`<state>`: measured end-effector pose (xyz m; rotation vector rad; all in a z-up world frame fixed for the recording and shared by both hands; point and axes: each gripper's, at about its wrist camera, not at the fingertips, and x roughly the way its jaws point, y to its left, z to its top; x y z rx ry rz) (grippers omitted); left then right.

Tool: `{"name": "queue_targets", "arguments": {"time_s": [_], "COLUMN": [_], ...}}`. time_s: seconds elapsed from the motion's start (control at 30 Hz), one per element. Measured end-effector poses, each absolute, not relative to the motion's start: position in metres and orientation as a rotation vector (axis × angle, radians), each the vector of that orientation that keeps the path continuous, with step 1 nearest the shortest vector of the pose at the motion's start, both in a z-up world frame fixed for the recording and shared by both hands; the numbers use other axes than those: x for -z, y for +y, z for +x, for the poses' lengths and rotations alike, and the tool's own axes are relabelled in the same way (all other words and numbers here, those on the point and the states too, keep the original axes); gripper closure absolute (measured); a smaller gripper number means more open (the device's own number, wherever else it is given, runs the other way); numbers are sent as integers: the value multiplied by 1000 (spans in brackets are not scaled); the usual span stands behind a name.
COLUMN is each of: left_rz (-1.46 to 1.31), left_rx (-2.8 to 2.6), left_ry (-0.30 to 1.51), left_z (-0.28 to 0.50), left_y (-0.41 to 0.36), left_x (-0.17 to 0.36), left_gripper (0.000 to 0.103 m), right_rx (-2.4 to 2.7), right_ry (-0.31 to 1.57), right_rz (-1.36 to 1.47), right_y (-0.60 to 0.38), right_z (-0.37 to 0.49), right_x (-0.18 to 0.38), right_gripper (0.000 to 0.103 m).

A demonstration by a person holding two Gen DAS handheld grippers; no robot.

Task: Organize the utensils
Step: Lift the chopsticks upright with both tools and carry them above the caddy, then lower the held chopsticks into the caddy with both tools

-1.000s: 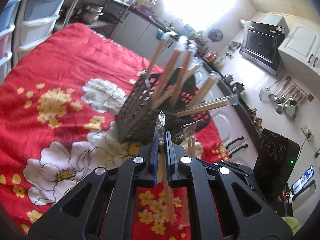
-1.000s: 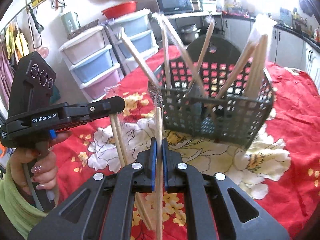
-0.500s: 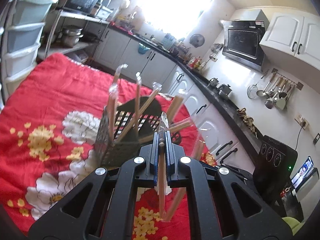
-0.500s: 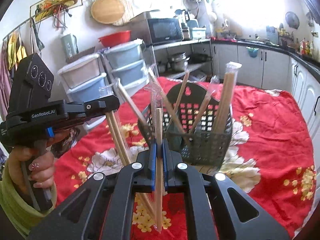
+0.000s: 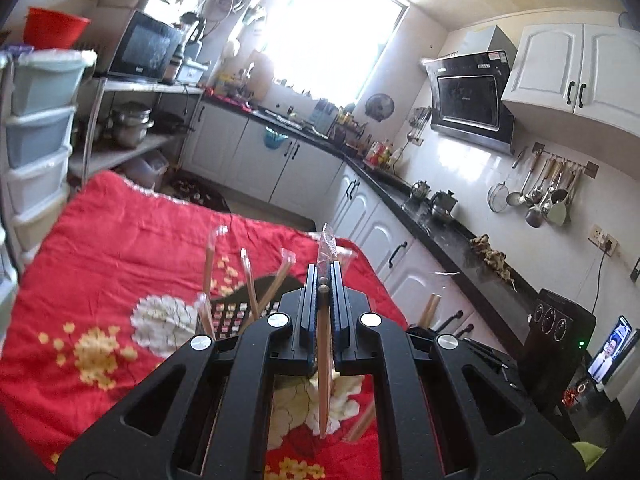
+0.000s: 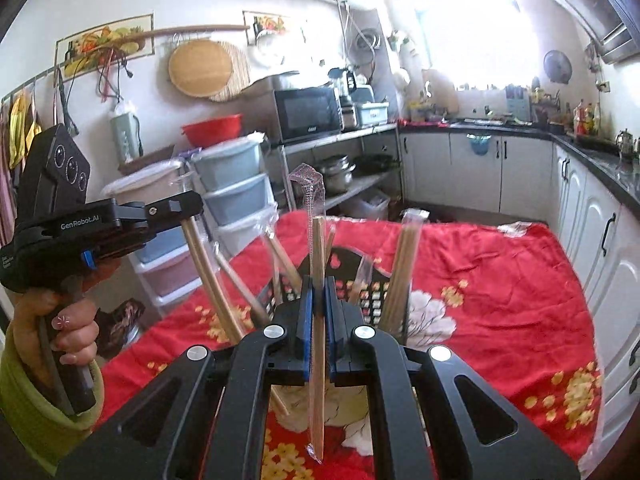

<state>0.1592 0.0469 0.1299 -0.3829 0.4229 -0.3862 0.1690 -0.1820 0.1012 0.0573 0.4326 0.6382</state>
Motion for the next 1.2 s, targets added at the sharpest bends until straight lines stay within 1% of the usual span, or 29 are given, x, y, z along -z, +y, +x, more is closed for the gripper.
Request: {"name": "queue_targets", "arguments": {"time_s": [0.37, 0.73, 1.0, 1.2], "left_rz": [-332, -322, -299, -274], "left_rx": [322, 221, 140, 111], "left_ry": [343, 290, 244, 224], "left_z": [166, 171, 177, 184], "left_y": [55, 76, 86, 81], "left_x": [-162, -179, -185, -173], "left_gripper": [100, 100, 100, 100], "right_rx": [-573, -533, -516, -490], "right_ry": [314, 191, 93, 56], "right_rz": [96, 108, 103, 71], "right_y": [-203, -207, -205, -197], "right_z": [186, 206, 223, 232], "right_x": [-135, -164, -170, -159], "right_gripper": [97, 97, 97, 97]}}
